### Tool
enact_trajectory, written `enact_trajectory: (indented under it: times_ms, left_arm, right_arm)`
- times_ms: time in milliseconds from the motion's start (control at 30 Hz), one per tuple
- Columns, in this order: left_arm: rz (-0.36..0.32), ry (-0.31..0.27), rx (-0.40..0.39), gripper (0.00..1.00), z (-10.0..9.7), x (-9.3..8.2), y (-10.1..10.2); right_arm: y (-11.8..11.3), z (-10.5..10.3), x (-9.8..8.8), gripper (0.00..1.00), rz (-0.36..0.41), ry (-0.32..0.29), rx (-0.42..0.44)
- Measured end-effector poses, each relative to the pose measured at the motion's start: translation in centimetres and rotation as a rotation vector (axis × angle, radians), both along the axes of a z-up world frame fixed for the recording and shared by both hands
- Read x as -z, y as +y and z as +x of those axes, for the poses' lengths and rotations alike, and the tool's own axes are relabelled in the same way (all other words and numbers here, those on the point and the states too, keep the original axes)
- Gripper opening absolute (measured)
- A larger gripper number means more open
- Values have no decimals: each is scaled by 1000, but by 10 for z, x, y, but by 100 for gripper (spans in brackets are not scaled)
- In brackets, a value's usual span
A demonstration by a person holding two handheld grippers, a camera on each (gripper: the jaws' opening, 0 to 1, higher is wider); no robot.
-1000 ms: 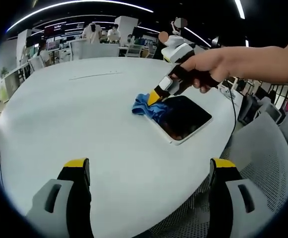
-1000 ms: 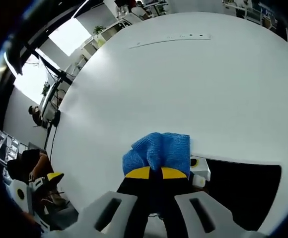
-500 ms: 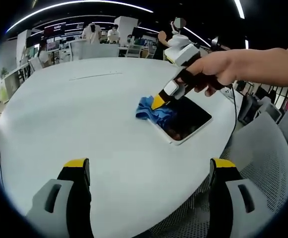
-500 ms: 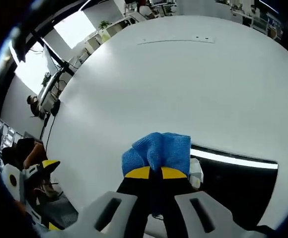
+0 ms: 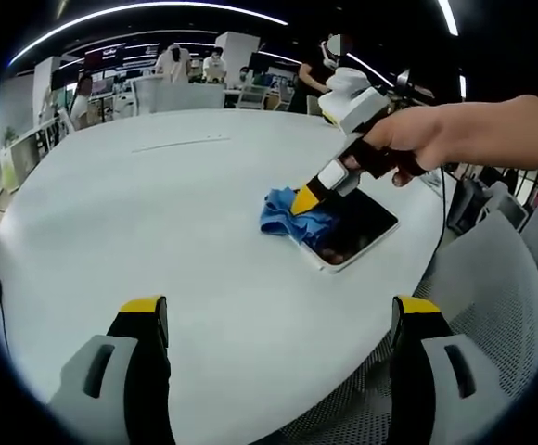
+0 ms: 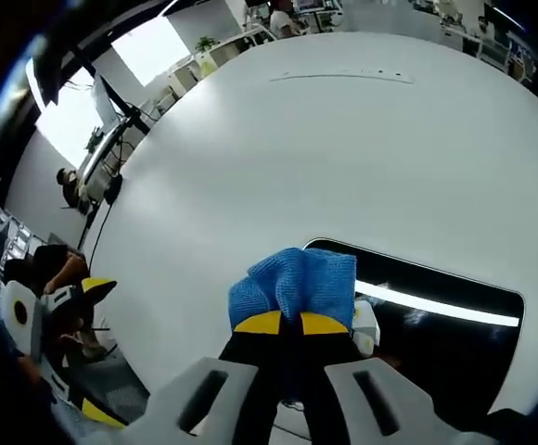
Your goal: Wipe the mirror surface with the cleaning cloth until all visible marks leave the cleaned area.
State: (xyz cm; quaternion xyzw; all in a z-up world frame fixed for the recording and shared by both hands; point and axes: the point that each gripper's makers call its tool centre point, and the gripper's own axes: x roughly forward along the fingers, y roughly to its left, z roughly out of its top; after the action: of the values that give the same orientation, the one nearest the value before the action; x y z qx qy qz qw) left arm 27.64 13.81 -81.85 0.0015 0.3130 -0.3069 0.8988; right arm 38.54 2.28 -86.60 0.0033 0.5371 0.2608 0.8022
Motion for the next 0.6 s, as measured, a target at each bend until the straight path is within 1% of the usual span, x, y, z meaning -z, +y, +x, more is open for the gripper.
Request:
enact_trajectory:
  times_ms: [167,367,467,600]
  left_arm:
    - [-1,-3,-2,99,0,-1,0]
    - [-4,-5,-6,99,1,-1,0]
    - [-4,-5,-8,99,1,-1,1]
    - [-2,-4,-7,99,1,-1,1]
  right_arm:
    - [-1,-2,2,0,4,14,11]
    - [-1,-3,2,0,10,4,10]
    - [-1,-3,2,0,10,-3,-8]
    - [-3,-2,3,0,27,7,-5]
